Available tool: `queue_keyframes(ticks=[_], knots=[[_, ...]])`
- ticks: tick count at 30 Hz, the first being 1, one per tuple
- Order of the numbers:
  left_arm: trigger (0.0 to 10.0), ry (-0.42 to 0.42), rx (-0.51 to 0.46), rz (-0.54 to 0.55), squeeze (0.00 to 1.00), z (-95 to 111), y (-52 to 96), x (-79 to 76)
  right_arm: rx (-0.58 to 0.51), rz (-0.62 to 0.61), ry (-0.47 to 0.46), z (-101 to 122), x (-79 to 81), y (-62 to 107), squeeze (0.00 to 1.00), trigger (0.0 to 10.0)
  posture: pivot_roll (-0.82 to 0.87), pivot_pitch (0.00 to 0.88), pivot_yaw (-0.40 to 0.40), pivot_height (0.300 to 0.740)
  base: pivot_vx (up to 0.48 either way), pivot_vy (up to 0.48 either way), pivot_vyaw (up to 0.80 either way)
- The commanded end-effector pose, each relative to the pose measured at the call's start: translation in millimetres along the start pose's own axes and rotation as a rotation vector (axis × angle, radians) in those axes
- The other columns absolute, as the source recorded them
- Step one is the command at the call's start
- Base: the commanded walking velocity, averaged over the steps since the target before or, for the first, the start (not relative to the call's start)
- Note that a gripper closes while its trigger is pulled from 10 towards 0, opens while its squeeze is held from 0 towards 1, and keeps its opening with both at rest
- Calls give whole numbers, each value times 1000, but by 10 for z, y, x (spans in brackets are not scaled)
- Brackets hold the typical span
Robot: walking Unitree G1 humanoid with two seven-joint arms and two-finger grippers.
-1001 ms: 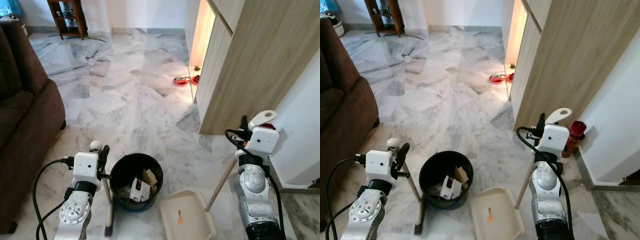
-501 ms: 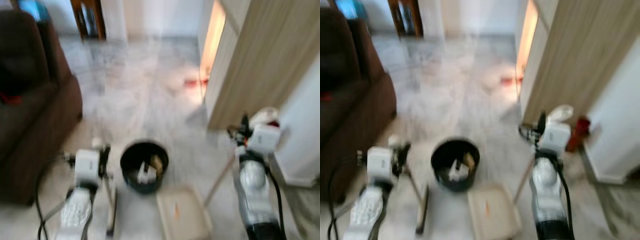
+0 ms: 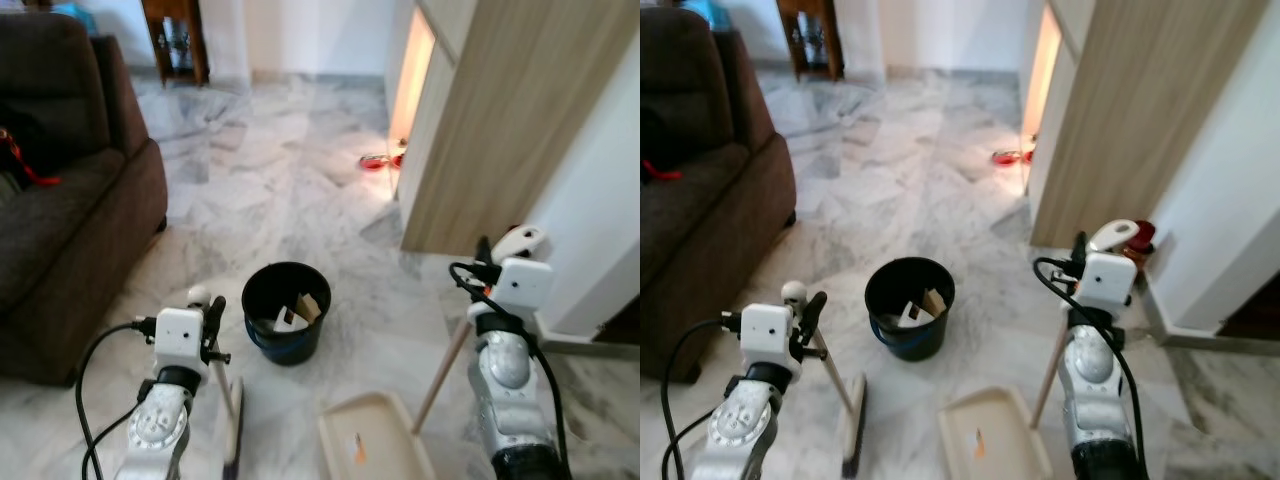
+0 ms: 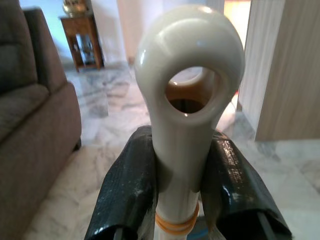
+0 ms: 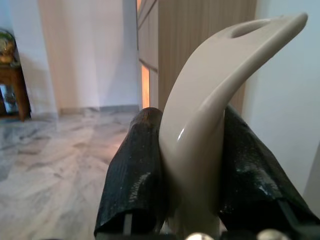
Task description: Sweep floor
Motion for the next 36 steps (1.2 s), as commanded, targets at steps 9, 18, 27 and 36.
queue_keyframes(ticks=[9, 18, 27, 36], knots=[[10000, -6, -71, 8, 0, 136, -102, 13, -30, 16, -31, 90, 61, -64, 0, 10000, -49, 0, -9, 740, 0, 0, -800], [10000, -9, -73, 15, 0, 130, -102, 32, -25, 24, -27, 86, 75, -82, 0, 10000, -51, 0, -12, 740, 0, 0, -800], [10000, -7, -77, 22, 0, 137, -108, 35, -21, 26, -16, 85, 64, -92, 0, 10000, -54, 0, -14, 740, 0, 0, -800], [10000, -9, -74, 22, 0, 131, -107, 55, -8, 3, -8, 50, -15, -62, 0, 10000, -63, 12, -4, 740, 0, 0, -800]])
Point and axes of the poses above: a point about 5 cm out from each wrist's last joint towards the gripper, its own y axis pointing back from the gripper into the wrist, its own z axis along the axis of the wrist's last joint, x = y × z, the point moved 4 cm from there along -y, pointing out of the wrist towards the gripper, and after that the axes turned 6 degrees about -y, right-handed, at the moved point
